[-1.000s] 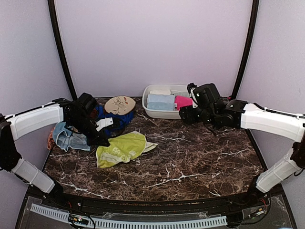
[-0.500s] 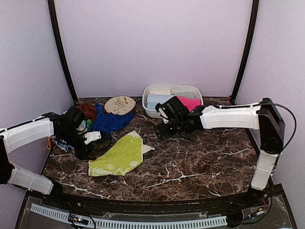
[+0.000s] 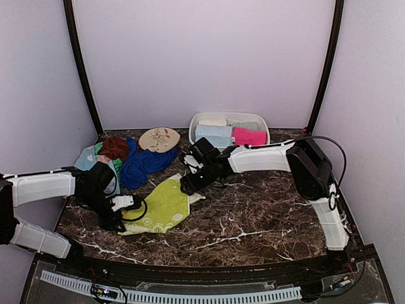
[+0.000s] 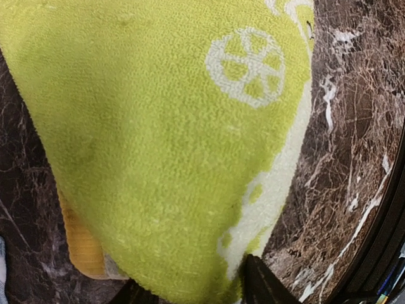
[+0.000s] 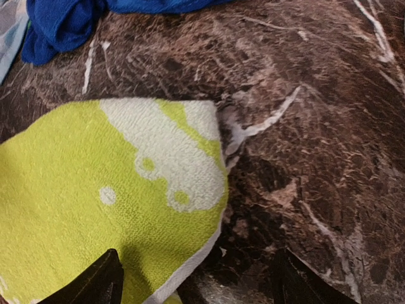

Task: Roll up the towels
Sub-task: Pick up the towel from the center of the board, then place the towel at the center of the board.

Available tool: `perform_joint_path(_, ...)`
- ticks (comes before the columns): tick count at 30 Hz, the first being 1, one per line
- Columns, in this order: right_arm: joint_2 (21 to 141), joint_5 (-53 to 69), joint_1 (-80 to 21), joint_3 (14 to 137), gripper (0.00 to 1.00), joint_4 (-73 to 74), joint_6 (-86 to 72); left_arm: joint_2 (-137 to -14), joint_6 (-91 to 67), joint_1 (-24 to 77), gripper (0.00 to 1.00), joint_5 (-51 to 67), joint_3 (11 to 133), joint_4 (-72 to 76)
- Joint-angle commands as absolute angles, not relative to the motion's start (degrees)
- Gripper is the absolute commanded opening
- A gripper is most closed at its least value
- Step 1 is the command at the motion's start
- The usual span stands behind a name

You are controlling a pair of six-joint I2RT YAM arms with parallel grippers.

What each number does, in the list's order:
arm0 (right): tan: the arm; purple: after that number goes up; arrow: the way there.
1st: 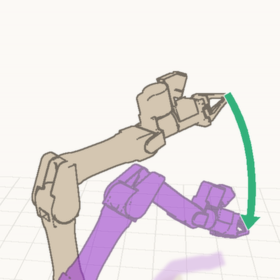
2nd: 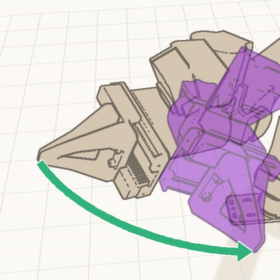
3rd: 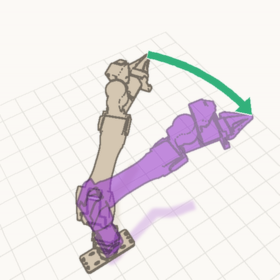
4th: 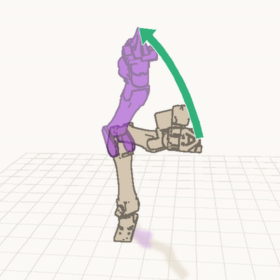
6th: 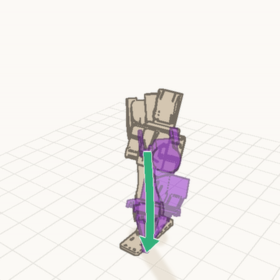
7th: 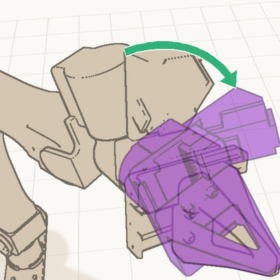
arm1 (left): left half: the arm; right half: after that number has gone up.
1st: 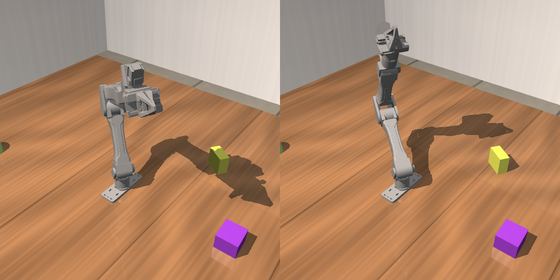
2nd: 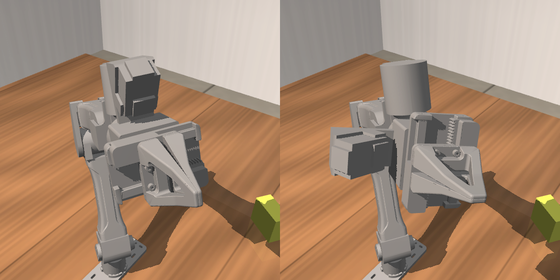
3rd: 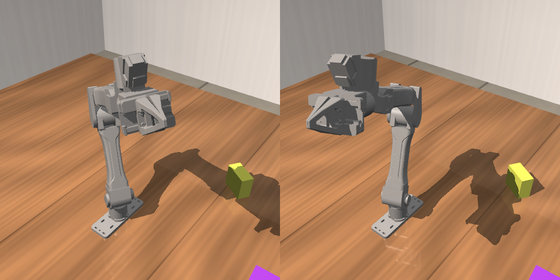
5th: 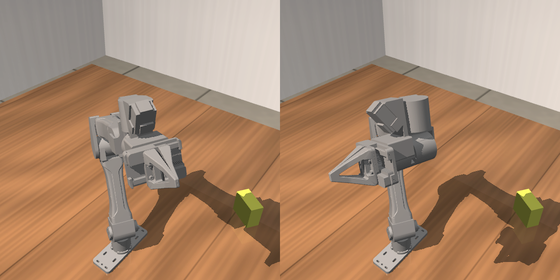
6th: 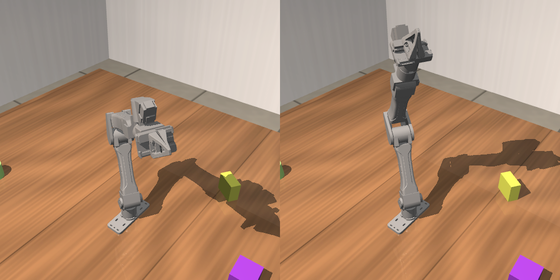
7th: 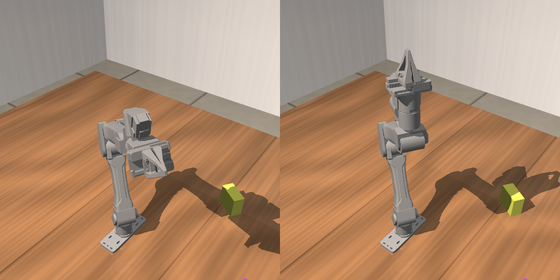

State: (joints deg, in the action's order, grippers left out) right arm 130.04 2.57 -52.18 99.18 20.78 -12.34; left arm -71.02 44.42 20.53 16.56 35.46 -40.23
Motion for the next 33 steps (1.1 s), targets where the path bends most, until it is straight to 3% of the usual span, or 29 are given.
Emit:
perform_joint_path(1, 131.14, 9.39, -52.03, 99.72, 0.72, 17.49, -16.75, -70.71, 43.84, 20.82, 0.4, 17.4, 33.82, -35.95)
perform_joint_path(3, 130.66, 10.0, -51.97, 98.99, 0.53, 16.36, -17.85, -71.36, 42.95, 20.83, 0.27, 18.14, 34.6, -35.05)
perform_joint_path(6, 128.35, 9.69, -51.86, 97.32, 0.17, 14.81, -18.97, -72.29, 41.59, 20.83, 0.06, 18.9, 36.65, -34.64)
perform_joint_path(7, 127.21, 9.62, -51.74, 96.61, 0.11, 14.11, -19.31, -72.59, 41.14, 20.83, 0.01, 19.35, 37.63, -34.87)
perform_joint_path(15, 117.01, 7.52, -51.18, 89.68, 0.0, 11.34, -20.43, -73.4, 39.71, 20.82, 0.0, 19.92, 44.25, -37.43)
perform_joint_path(28, 82.12, -7.66, -54.25, 67.25, 0.0, 13.91, -25.84, -77.2, 36.38, 23.16, 0.01, 24.24, 62.55, -44.59)
perform_joint_path(31, 77.24, -9.83, -56.08, 67.24, 0.0, 16.76, -28.21, -77.56, 35.48, 23.91, 0.3, 17.96, 60.02, -38.77)
perform_joint_path(33, 76.84, -11.47, -56.34, 68.18, 0.0, 19.77, -30.68, -77.93, 36.31, 24.47, 0.41, 14.6, 58.02, -35.76)
